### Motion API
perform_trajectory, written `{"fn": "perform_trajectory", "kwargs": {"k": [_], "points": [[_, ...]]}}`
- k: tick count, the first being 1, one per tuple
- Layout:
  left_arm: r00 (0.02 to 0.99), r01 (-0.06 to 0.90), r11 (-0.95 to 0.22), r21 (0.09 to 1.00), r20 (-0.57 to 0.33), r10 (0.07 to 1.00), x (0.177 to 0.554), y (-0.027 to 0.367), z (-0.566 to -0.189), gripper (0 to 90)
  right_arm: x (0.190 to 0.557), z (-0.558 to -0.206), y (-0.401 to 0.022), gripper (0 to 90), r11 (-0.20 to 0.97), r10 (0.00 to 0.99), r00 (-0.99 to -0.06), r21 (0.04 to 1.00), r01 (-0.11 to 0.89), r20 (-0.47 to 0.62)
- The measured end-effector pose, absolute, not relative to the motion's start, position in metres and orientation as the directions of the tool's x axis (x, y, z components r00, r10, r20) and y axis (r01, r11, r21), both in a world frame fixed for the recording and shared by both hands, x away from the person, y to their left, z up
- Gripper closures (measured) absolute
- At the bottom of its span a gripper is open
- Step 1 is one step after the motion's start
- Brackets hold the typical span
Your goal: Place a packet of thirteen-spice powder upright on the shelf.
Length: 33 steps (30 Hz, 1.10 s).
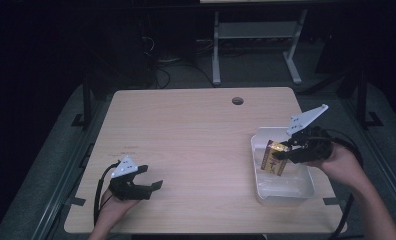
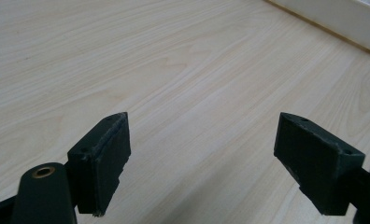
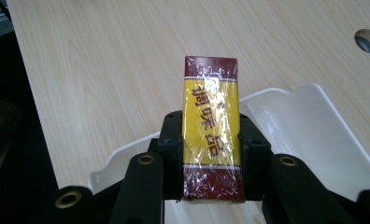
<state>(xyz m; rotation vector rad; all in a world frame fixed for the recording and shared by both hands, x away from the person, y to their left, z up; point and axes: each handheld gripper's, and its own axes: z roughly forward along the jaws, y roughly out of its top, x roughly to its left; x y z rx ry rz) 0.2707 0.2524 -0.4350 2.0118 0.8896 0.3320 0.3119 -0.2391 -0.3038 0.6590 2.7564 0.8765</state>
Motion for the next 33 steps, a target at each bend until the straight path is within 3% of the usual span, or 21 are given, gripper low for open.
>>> {"fn": "perform_trajectory", "kwargs": {"k": [33], "points": [[0.708,0.473,-0.35,0.809,-0.113,0.697,0.272,0.253,-0.437,18.6,0.327,-0.347,-0.253,67.5,0.735,0.493,-0.87,0.524,0.43,0.023]]}}
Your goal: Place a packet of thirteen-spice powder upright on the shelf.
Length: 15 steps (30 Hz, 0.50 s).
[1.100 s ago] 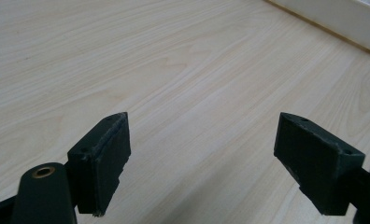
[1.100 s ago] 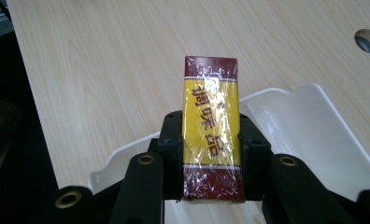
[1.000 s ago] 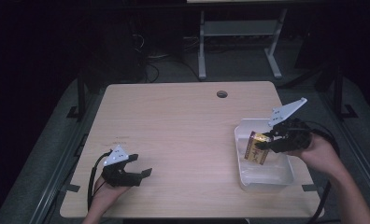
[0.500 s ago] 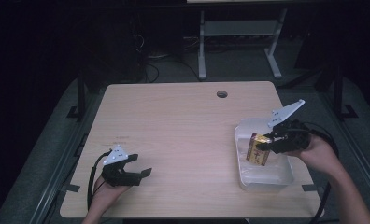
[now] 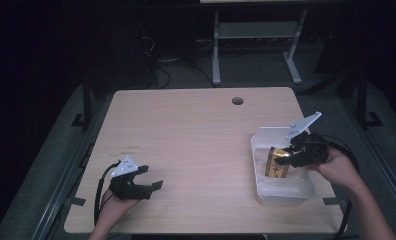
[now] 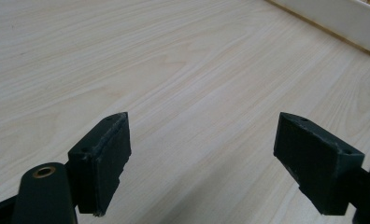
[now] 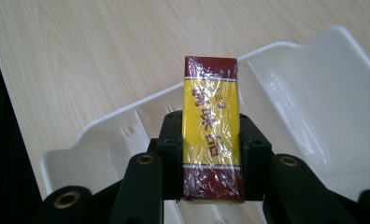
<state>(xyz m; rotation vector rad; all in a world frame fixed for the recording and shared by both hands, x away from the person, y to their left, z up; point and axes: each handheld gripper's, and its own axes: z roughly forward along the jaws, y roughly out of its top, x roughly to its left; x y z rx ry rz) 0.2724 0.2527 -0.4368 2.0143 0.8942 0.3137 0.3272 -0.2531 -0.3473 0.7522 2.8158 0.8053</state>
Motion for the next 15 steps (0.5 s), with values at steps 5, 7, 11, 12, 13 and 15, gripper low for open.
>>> {"fn": "perform_trajectory", "kwargs": {"k": [5,7,11,12,13,15], "points": [[0.708,0.473,-0.351,0.808,-0.112,0.697,0.273,0.252,-0.437,18.7,0.328,-0.357,-0.259,67.3,0.724,0.51,-0.86,0.52,0.453,0.04],[0.707,0.475,-0.349,0.808,-0.115,0.698,0.272,0.252,-0.437,18.7,0.327,-0.36,-0.26,67.1,0.726,0.514,-0.857,0.511,0.46,0.041],[0.707,0.477,-0.35,0.806,-0.116,0.697,0.273,0.252,-0.438,18.7,0.325,-0.363,-0.266,66.4,0.708,0.53,-0.846,0.521,0.477,0.055],[0.707,0.477,-0.35,0.806,-0.115,0.697,0.273,0.252,-0.438,18.7,0.325,-0.364,-0.268,66.0,0.705,0.534,-0.844,0.52,0.481,0.057],[0.708,0.477,-0.351,0.806,-0.115,0.697,0.273,0.252,-0.438,18.7,0.324,-0.364,-0.269,65.1,0.704,0.534,-0.843,0.519,0.485,0.062],[0.708,0.477,-0.351,0.805,-0.116,0.697,0.273,0.252,-0.438,18.7,0.321,-0.364,-0.272,63.8,0.703,0.543,-0.838,0.514,0.492,0.06]]}}
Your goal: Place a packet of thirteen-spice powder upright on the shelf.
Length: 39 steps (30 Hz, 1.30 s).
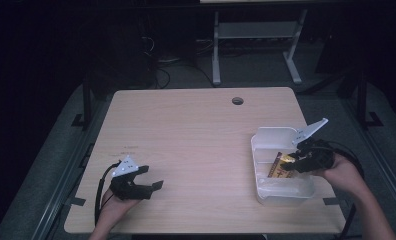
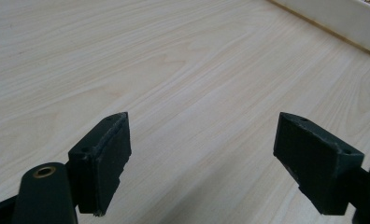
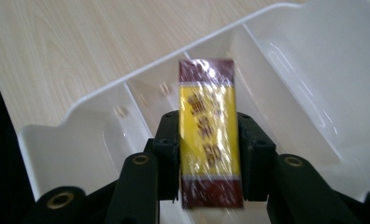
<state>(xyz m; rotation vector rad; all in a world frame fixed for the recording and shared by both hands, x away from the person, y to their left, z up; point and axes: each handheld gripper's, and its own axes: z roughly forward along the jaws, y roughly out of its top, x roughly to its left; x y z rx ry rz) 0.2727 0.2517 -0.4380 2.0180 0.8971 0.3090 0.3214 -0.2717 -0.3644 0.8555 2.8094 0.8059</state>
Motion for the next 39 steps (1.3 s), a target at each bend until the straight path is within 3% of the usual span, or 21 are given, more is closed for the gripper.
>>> {"fn": "perform_trajectory", "kwargs": {"k": [8,16,22,39], "points": [[0.709,0.479,-0.351,0.805,-0.118,0.696,0.272,0.25,-0.438,18.7,0.314,-0.373,-0.282,58.7,0.699,0.571,-0.818,0.482,0.528,0.068],[0.708,0.478,-0.354,0.804,-0.114,0.697,0.273,0.25,-0.439,18.7,0.31,-0.375,-0.285,65.0,0.717,0.569,-0.821,0.461,0.522,0.045],[0.707,0.475,-0.349,0.808,-0.114,0.698,0.273,0.251,-0.438,18.7,0.312,-0.371,-0.28,64.3,0.744,0.559,-0.829,0.443,0.501,0.0],[0.711,0.472,-0.357,0.806,-0.109,0.694,0.273,0.25,-0.438,18.8,0.315,-0.362,-0.281,57.3,0.718,0.591,-0.806,0.481,0.503,-0.038]]}}
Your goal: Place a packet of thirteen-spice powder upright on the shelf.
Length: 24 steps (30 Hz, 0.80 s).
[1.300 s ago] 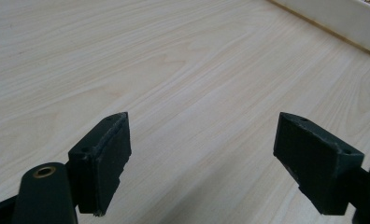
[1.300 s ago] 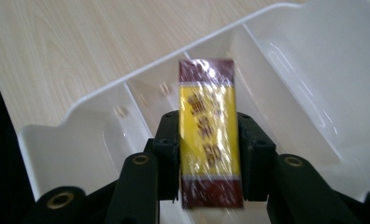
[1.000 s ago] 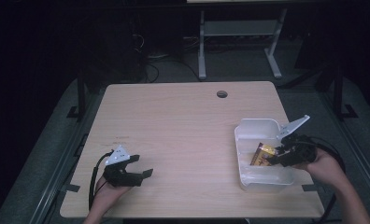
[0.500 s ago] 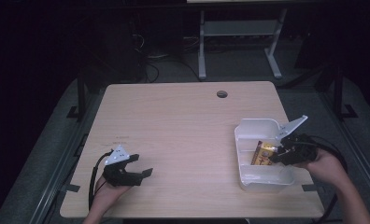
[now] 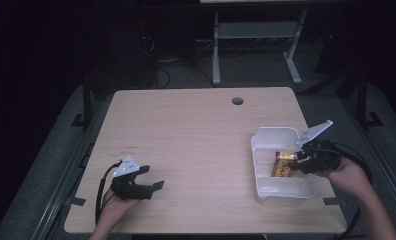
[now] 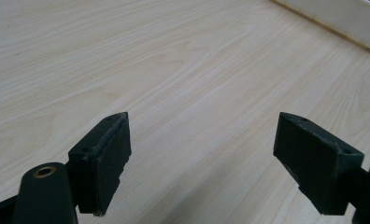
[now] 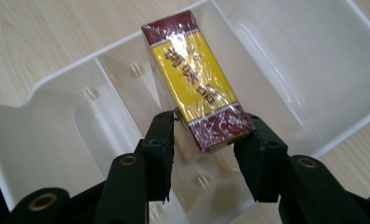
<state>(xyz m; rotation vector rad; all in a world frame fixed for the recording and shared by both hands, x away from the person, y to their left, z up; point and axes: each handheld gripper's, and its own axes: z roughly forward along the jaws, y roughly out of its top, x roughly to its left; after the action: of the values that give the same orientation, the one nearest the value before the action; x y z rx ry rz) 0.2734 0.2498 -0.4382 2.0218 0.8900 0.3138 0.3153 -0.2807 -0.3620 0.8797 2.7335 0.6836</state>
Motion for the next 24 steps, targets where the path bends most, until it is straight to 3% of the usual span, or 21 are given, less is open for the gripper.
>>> {"fn": "perform_trajectory", "kwargs": {"k": [12,24], "points": [[0.715,0.472,-0.36,0.805,-0.11,0.691,0.273,0.249,-0.438,18.7,0.313,-0.356,-0.272,46.5,0.684,0.581,-0.814,0.54,0.49,0.001],[0.715,0.47,-0.359,0.806,-0.11,0.69,0.273,0.249,-0.438,18.7,0.31,-0.346,-0.254,41.6,0.684,0.561,-0.827,0.574,0.45,-0.02]]}}
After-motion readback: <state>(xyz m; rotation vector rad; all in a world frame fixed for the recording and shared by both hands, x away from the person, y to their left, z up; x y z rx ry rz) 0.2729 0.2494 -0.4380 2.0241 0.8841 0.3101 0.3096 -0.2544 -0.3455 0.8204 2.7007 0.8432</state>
